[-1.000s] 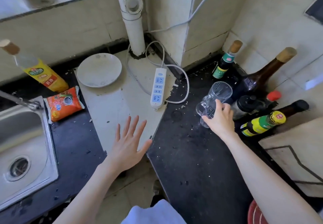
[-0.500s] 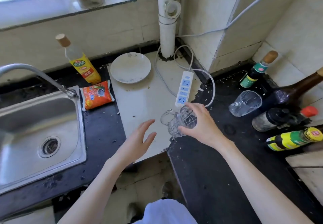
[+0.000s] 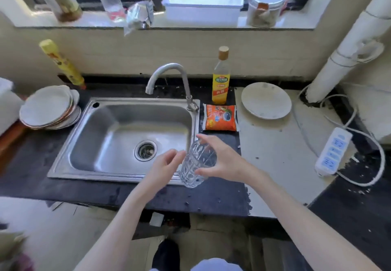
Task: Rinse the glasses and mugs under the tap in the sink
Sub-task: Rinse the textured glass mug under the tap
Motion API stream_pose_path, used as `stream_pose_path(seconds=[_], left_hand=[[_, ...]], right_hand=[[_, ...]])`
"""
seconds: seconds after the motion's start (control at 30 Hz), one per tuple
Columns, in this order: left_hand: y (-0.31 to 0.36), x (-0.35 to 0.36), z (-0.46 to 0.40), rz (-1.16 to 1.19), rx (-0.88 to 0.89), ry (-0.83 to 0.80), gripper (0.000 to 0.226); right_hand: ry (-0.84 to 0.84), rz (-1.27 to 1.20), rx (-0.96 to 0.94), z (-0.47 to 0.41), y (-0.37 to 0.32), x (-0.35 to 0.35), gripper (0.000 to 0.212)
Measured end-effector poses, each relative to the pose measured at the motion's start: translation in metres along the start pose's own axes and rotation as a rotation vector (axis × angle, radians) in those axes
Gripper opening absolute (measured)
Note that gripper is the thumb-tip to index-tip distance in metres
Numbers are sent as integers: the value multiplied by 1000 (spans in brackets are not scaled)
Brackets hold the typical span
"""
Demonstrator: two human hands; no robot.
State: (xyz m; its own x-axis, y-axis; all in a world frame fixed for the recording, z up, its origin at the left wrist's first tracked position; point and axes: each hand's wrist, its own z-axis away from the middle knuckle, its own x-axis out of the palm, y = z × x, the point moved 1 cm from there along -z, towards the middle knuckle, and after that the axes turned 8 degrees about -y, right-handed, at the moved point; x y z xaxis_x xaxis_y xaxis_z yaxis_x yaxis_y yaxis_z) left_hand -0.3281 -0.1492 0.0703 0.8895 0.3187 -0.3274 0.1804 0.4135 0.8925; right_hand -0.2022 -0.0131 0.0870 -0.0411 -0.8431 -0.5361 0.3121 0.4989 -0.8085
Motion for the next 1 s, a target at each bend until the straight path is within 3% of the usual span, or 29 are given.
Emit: stream_pose_path(seconds=[0.17, 0.23, 0.33, 0.43, 0.5, 0.57, 0.67, 0.77, 0.87, 1.0], left_hand=[[-40, -86, -27, 49, -36, 28, 37], [-59, -114, -38, 94, -61, 22, 49], [-82, -144, -51, 119, -84, 56, 47], [-96, -164, -69, 155, -102, 98, 43], [-102, -172, -83, 163, -108, 112, 44], [-108, -176, -97, 175, -113, 114, 49], [-114, -174, -115, 190, -110, 122, 49], [-114, -169, -130, 196, -105, 147, 35], [-112, -166, -140, 202, -104, 171, 28], [-114, -162, -147, 219, -108, 183, 29]], right_hand=[[-44, -17, 42, -96, -27, 25, 82], [-36, -67, 92, -125, -32, 34, 82], [3, -102, 208, -152, -26, 43, 83], [-8, -17, 348, -174, -5, 39, 68], [104, 37, 417, -192, 14, 27, 52], [349, 18, 466, -211, 31, 13, 43], [662, 22, 482, -237, 51, -8, 45], [634, 111, 526, -259, 70, -18, 53], [518, 206, 455, -275, 90, -16, 32], [617, 201, 487, -281, 98, -14, 27]])
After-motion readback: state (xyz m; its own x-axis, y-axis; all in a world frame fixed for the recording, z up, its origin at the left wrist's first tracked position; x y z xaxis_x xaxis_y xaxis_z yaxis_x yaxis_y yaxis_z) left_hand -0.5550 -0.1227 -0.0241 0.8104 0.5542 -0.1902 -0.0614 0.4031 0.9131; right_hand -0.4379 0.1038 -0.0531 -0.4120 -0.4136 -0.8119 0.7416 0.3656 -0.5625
